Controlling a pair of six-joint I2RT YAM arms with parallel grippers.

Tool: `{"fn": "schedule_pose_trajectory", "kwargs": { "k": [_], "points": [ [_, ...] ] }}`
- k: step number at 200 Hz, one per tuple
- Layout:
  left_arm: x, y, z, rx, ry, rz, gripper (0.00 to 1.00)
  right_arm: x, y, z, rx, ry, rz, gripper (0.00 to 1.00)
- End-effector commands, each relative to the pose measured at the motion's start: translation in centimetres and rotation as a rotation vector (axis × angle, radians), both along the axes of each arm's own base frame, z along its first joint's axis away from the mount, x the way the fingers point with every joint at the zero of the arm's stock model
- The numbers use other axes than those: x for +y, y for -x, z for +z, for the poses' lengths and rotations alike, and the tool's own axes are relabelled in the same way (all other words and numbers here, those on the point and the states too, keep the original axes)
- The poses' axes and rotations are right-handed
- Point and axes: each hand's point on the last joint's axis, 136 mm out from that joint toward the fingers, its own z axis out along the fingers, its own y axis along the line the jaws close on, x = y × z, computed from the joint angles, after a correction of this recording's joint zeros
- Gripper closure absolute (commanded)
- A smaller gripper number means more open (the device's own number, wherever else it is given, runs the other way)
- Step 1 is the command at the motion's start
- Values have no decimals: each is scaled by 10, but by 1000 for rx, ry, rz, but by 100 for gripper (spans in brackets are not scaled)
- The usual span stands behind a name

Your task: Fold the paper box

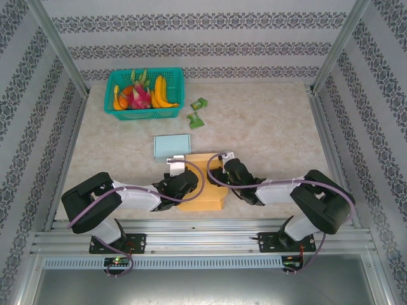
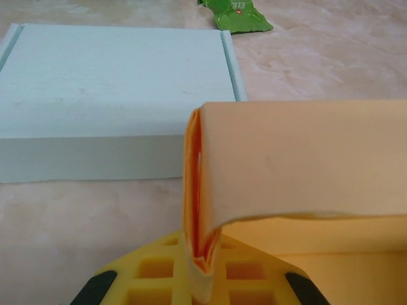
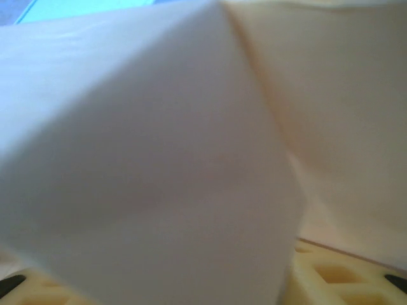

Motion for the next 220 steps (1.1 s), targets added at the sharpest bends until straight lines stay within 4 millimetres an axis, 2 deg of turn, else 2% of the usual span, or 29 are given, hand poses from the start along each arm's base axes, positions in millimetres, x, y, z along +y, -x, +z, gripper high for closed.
{"fn": "schedule_pose_trajectory", "kwargs": {
  "k": [1, 51, 75, 99, 152, 196, 220],
  "points": [
    [-9, 4, -8, 34, -12, -38, 100, 13, -4, 11, -42, -15, 31, 45],
    [-12, 4, -7, 39, -3, -47, 100, 26, 2, 11, -30, -27, 66, 45],
    [-13, 4, -7, 41, -9, -49, 100, 31, 8, 22, -36, -56, 87, 45],
    [-13, 3, -5, 38, -8, -50, 100, 24, 13, 35, -51, -55, 82, 45],
    [-18, 2, 1, 34, 5, -76, 100, -18, 30, 58, -88, 47, 18, 44],
    [-13, -5, 5, 63, 29, -61, 100, -47, 51, 80, -90, 32, -31, 42],
    [-13, -5, 8, 63, 34, -68, 100, -69, 57, 96, -116, 55, -82, 42]
  ]
}}
